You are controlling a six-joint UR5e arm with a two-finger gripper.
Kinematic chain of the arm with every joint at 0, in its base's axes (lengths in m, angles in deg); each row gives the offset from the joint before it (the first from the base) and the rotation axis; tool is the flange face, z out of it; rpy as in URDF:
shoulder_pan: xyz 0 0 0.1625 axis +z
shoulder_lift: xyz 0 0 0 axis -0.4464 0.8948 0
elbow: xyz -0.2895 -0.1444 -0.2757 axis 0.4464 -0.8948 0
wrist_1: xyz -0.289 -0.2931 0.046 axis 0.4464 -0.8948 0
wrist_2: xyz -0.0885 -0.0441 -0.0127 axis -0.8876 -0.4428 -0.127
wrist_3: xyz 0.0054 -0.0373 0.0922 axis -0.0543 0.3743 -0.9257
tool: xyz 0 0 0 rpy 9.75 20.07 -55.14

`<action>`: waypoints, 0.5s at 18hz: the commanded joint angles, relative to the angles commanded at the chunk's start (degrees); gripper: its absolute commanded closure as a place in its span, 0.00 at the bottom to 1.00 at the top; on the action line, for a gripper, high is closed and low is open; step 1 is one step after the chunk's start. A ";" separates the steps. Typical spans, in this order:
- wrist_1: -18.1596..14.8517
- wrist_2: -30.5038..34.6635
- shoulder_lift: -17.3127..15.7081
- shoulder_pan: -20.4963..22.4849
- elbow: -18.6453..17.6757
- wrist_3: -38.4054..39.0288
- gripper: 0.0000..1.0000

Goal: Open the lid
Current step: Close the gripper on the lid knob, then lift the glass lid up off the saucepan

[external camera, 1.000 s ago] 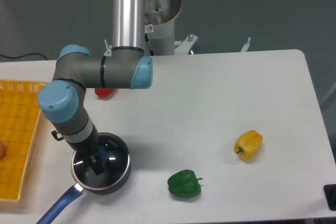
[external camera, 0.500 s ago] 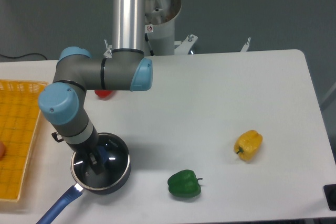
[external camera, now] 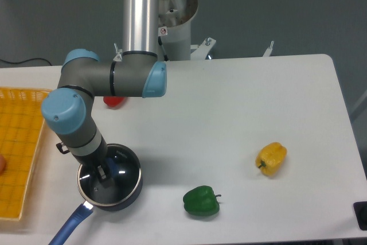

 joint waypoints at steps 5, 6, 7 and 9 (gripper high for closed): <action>0.00 0.09 0.00 -0.09 -0.17 0.61 0.32; 0.00 0.18 0.00 -0.09 -0.09 0.79 0.33; -0.09 0.18 0.00 -0.09 -0.17 0.79 0.33; -0.09 0.18 0.00 -0.09 -0.17 0.79 0.37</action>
